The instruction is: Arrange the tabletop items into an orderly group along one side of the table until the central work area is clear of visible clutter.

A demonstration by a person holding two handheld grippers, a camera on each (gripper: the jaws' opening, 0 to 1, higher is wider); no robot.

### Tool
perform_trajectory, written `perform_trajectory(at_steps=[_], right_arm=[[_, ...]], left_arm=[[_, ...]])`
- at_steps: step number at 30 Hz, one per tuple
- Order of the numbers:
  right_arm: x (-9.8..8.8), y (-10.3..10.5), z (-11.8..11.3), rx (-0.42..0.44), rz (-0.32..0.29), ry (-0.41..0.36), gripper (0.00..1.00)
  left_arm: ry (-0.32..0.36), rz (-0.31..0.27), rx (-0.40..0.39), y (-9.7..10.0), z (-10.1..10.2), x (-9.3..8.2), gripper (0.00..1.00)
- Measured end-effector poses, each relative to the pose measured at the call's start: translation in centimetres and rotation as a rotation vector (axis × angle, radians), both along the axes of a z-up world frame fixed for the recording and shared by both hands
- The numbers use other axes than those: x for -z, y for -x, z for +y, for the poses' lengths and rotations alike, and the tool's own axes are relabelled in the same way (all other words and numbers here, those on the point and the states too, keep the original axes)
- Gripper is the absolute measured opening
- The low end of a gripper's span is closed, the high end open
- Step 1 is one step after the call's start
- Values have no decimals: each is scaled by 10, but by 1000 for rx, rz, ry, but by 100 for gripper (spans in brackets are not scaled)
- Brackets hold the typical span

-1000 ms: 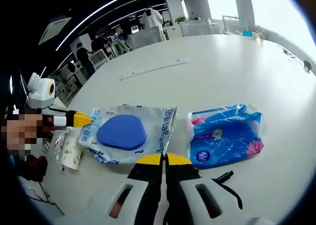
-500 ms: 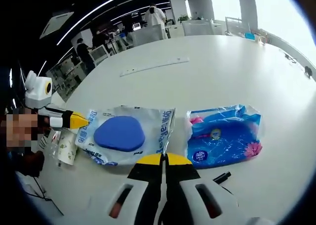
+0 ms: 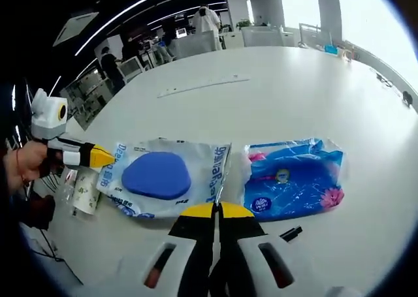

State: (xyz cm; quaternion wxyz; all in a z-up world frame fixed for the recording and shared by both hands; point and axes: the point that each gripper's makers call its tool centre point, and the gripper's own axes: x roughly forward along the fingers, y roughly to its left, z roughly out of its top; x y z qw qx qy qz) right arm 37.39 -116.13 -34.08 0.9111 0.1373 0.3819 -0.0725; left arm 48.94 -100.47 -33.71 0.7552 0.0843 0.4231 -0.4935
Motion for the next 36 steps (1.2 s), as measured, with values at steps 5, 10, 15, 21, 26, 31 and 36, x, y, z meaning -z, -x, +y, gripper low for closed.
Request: perform_trajectory(at_steps=[5,10,15,21,26,31,36], right_arm=[[2,0,1,-8,5,10,0],[3,0,2,-18,10,22,0],[4,0,1,-16,12,25,0],[5,0,0,-19,14,30,0],[6,0,-1,-20,18,35,0],[9,1,-1,-23,24,35,0],[11,2,0,-25,30,36,0]], left_arm=[[-10,-1,6,0,2,2,0],[-26,-10,21,2,3,3,0],[-43,-23,39,3,2,5,0],[-56,-28,49,4,2,7,0],[-70,-31,63,4,3,9,0],[-75,-25,64,6,4,11,0],[-80,-28,70,6,4,12,0]])
